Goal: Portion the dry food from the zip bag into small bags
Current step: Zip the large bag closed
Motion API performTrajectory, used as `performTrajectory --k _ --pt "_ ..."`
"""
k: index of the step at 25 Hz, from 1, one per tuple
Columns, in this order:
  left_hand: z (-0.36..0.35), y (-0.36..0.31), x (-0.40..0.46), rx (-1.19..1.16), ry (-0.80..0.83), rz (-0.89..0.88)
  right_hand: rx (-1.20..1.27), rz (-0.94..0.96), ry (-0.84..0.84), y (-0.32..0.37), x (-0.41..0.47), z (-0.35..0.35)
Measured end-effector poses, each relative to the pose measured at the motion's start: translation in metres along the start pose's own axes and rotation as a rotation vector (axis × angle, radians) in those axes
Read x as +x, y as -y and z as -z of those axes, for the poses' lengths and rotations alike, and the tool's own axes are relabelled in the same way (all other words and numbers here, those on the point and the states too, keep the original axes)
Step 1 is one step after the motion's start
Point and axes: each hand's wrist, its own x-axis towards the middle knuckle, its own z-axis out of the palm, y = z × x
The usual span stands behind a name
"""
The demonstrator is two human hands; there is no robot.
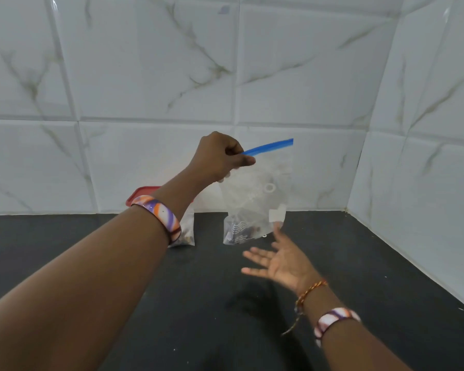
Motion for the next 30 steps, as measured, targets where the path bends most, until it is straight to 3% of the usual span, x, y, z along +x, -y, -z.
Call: performTrajectory --k 2,5,7,9,12,15,18,21,24,30 --pt "0.002 -0.008 0.003 0.029 -0.051 -0.074 -0.022 0.063 -0.059 -0.025 0.005 -0.01" --pt "0.034 -0.023 0.017 0.065 -0.238 -0.157 -0.086 0.072 -0.334 -0.042 0.01 -0.003" --pt "0.056 -0.03 0.025 0.089 -0.125 -0.112 -0.051 0.062 -0.36 -0.032 0.004 0.001" --pt "0.06 -0.026 0.024 0.147 0.117 -0.011 -0.022 0.105 -0.374 -0.015 0.001 0.001" --pt "0.04 -0.004 0.012 0.042 0.346 0.105 -0.015 0.221 -0.411 0.02 -0.005 -0.013" --pt "0.024 0.017 0.002 -0.125 0.195 0.116 -0.175 0.366 -0.488 0.046 -0.008 -0.03" --pt "0.014 0.029 -0.003 -0.231 0.132 0.13 -0.542 0.673 -0.571 0.063 -0.011 -0.048" --pt "0.008 0.033 -0.009 -0.34 0.264 0.147 -1.0 0.926 -0.441 0.072 -0.016 -0.068" --pt "0.003 0.034 -0.01 -0.324 0.222 0.117 -1.399 0.881 -0.165 0.073 -0.022 -0.089" --pt "0.003 0.047 -0.016 -0.607 0.084 0.208 -1.301 0.912 -0.172 0.078 -0.027 -0.091"
